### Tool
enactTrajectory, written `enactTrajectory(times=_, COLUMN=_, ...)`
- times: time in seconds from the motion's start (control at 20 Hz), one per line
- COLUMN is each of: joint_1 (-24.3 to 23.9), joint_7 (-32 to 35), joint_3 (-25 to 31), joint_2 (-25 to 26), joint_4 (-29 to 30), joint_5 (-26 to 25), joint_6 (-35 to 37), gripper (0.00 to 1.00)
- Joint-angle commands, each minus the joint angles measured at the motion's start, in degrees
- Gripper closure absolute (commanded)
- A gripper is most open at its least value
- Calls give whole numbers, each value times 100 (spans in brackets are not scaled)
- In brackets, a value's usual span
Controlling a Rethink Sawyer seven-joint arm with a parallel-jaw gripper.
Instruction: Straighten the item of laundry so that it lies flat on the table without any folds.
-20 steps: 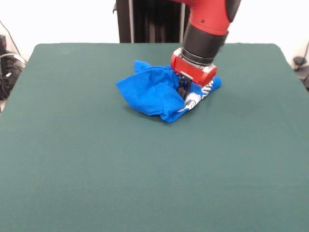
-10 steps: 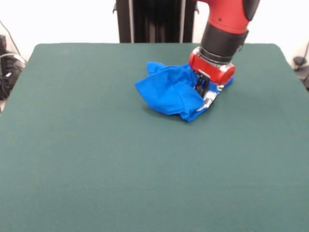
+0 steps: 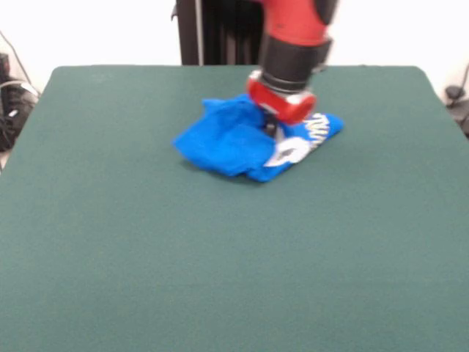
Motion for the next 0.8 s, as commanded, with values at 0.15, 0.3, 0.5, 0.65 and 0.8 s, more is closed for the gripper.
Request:
enactTrajectory(times=0.15, joint_1=-2580, joint_7=-2849, joint_3=1527, joint_2=-624, joint_4=-5, joint_5=-2146, joint_6=1100, gripper=100)
enactTrajectory(times=0.3, joint_1=-3403, joint_7=-3351, joint_3=2129, joint_2=-1036, joint_4=37, joint_5=-2511, joint_6=1691, gripper=100)
enactTrajectory(times=0.5, joint_1=-4117, joint_7=-3717, joint_3=2766, joint_2=-1137, joint_4=-33, joint_5=-2652, joint_6=2510, gripper=100)
enactTrajectory(times=0.65, joint_1=-4254, joint_7=-3583, joint_3=2895, joint_2=-879, joint_4=-130, joint_5=-2948, joint_6=2266, gripper=100)
enactTrajectory(times=0.8, joint_1=-4280, joint_7=-3423, joint_3=2949, joint_2=-866, joint_4=-84, joint_5=-3042, joint_6=2154, gripper=100)
